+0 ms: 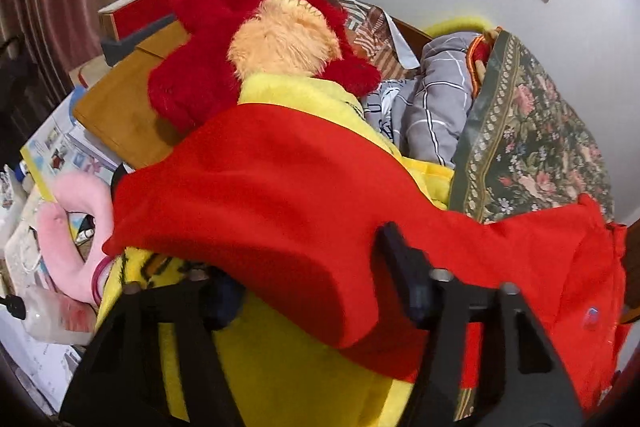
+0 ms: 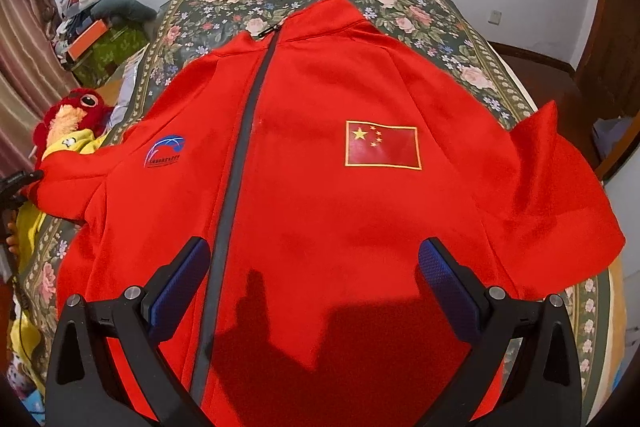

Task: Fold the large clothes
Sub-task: 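Grasp the jacket sleeve beside the yellow blanket with the left tool and lift, then fold the held sleeve across the jacket front and open the left tool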

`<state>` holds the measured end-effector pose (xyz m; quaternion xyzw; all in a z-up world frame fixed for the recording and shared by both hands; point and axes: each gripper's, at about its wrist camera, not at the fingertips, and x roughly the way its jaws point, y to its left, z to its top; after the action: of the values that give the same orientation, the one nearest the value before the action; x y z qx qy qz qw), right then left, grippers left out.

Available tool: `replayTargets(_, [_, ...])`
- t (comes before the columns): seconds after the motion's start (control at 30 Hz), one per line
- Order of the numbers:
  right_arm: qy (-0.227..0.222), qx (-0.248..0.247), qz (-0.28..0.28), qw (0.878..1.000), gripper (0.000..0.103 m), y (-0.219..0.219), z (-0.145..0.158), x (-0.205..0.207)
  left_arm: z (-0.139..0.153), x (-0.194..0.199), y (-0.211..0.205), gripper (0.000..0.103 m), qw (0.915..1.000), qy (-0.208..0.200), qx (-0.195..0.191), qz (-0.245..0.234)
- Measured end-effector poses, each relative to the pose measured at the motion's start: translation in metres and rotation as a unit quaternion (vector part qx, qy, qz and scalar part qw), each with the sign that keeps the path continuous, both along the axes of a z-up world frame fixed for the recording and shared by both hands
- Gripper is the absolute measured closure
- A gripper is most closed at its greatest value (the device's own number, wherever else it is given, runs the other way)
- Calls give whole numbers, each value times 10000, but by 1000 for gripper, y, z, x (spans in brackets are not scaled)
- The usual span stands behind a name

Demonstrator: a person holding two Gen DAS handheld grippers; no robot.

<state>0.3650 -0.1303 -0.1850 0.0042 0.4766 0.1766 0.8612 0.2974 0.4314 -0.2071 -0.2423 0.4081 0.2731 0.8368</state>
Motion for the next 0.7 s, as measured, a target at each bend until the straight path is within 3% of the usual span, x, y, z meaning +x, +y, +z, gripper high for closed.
replayTargets(0.17, [155,162,-178,9996,0,-12,6,0,13,9,-8,92,9995,76,282,141])
replayTargets(0.3, [52,276,-241,9993,0,-20,21,-4,45,6,-17,95,9988,-322,288,212])
replayTargets(0.37, [-84,238,-257,9994,0,-25,30,-6,64,8,-30,95,9976,-476,482,141])
replayTargets(0.53, [-408,168,-264,9987,0,-33,47,-12,109,26,-73,96,9917,-713,1019,-331])
replayTargets(0.7, [-495,115,-303,9982,0,-42,42,-20,147,49,-121,97,9841,-1075,1129,-855])
